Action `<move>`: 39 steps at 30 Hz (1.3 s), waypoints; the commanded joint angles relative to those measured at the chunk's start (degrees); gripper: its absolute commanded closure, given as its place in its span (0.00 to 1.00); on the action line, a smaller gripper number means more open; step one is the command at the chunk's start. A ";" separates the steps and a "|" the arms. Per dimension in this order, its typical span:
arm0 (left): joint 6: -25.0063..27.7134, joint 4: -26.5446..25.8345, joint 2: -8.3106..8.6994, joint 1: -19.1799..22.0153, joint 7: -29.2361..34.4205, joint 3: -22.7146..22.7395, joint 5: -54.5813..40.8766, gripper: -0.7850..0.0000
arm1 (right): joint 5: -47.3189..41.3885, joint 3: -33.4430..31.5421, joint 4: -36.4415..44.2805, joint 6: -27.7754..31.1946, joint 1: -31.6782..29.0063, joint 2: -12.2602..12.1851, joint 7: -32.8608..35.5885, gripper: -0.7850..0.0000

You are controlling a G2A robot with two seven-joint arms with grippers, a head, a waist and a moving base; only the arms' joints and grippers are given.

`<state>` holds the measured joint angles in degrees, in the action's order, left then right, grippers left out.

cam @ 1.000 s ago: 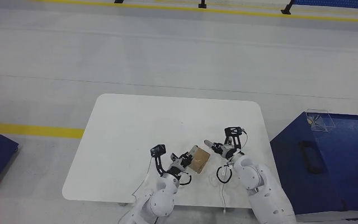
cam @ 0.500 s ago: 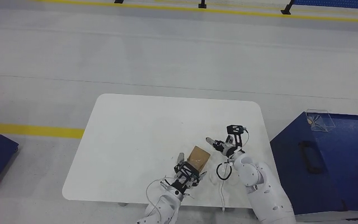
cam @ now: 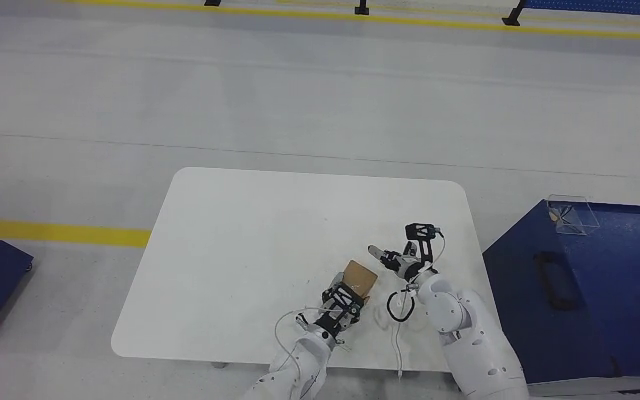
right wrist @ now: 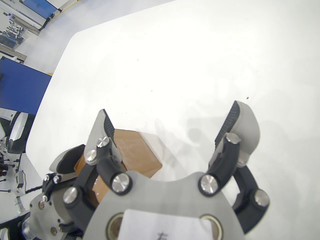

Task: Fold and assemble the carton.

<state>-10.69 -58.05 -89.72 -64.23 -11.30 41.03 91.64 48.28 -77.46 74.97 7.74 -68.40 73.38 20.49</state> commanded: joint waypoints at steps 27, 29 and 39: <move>7.09 -19.75 0.55 -9.20 27.78 20.71 -61.48 0.00 | -6.90 -6.57 4.27 -1.67 -3.12 -0.62 -3.87 0.00; 4.31 -20.57 0.74 -9.69 27.52 21.97 -61.78 0.00 | -6.90 -6.57 4.27 -1.67 -3.12 -0.62 -3.87 0.00; 12.02 -30.63 2.11 -14.89 13.44 20.38 -43.39 0.73 | -6.90 -6.57 4.27 -1.67 -3.12 -0.62 -3.87 0.00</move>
<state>-0.62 -88.28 -87.81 -78.78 4.58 62.88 41.38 41.38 -84.03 79.23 6.07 -71.52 72.76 16.62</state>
